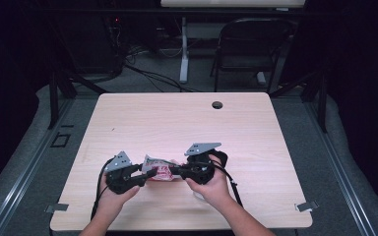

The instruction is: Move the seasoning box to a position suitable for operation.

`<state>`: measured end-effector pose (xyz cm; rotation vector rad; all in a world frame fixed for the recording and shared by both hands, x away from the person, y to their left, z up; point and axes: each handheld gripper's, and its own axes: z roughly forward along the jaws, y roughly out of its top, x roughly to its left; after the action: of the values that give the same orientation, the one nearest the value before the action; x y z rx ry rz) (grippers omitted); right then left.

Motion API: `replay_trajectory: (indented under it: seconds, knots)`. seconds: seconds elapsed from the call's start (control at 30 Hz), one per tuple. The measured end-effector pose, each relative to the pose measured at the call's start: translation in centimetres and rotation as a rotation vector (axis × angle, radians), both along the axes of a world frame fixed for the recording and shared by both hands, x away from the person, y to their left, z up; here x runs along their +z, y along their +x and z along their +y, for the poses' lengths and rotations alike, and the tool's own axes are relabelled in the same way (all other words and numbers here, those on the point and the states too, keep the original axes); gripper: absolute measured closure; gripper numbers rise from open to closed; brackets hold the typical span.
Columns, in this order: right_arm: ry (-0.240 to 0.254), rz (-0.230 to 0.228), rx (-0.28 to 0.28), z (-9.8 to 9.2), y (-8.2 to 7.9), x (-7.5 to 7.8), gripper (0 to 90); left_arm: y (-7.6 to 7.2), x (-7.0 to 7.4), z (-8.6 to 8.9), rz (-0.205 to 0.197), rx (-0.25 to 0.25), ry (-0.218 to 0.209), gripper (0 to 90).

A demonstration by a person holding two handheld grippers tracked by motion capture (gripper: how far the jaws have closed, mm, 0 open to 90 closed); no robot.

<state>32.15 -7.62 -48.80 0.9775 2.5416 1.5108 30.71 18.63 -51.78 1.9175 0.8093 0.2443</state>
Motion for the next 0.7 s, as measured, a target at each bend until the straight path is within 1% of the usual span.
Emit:
replay_trajectory:
  seconds: [0.17, 0.2, 0.23, 0.3, 0.33, 0.37, 0.4, 0.47, 0.57, 0.6, 0.63, 0.67, 0.7]
  knots:
    - [0.002, 0.001, 0.0, -0.4, 0.1, 0.1, 90.0, 0.4, -0.9, -0.3, 0.02, -0.006, 0.04, 57.0]
    - [0.004, 0.004, -0.004, -0.5, 0.1, 0.1, 90.0, 0.5, -1.1, -0.3, 0.019, -0.009, 0.035, 56.0]
    - [0.005, 0.009, -0.002, -0.6, 0.2, 0.1, 90.0, 0.6, -1.3, -0.3, 0.028, -0.012, 0.034, 55.1]
    - [0.003, 0.017, 0.003, -0.8, 0.4, 0.1, 90.0, 0.8, -1.6, -0.2, 0.033, -0.017, 0.045, 51.4]
    - [0.004, 0.021, 0.001, -0.9, 0.4, 0.1, 90.0, 1.0, -1.9, -0.2, 0.033, -0.022, 0.037, 49.9]
    - [0.007, 0.023, -0.004, -1.0, 0.4, 0.0, 90.0, 1.2, -2.1, -0.2, 0.05, -0.034, 0.034, 49.2]
    - [0.009, 0.025, -0.009, -1.1, 0.5, 0.0, 90.0, 1.2, -2.4, -0.3, 0.059, -0.036, 0.034, 48.2]
    - [0.01, 0.028, -0.011, -1.2, 0.6, 0.0, 90.0, 1.3, -2.7, -0.4, 0.052, -0.047, 0.053, 47.2]
    - [0.004, 0.032, -0.011, -1.4, 0.6, 0.0, 90.0, 1.7, -3.3, -0.7, 0.055, -0.063, 0.075, 47.0]
    - [0.004, 0.032, -0.013, -1.4, 0.6, 0.0, 90.0, 1.8, -3.5, -0.7, 0.057, -0.061, 0.078, 47.0]
    - [0.004, 0.032, -0.016, -1.5, 0.6, 0.0, 90.0, 1.9, -3.7, -0.9, 0.055, -0.048, 0.093, 47.0]
    - [0.005, 0.033, -0.016, -1.5, 0.7, 0.0, 90.0, 2.0, -3.8, -0.9, 0.057, -0.049, 0.097, 47.0]
    - [0.005, 0.033, -0.02, -1.6, 0.7, 0.0, 90.0, 2.1, -4.0, -1.0, 0.059, -0.061, 0.092, 47.0]
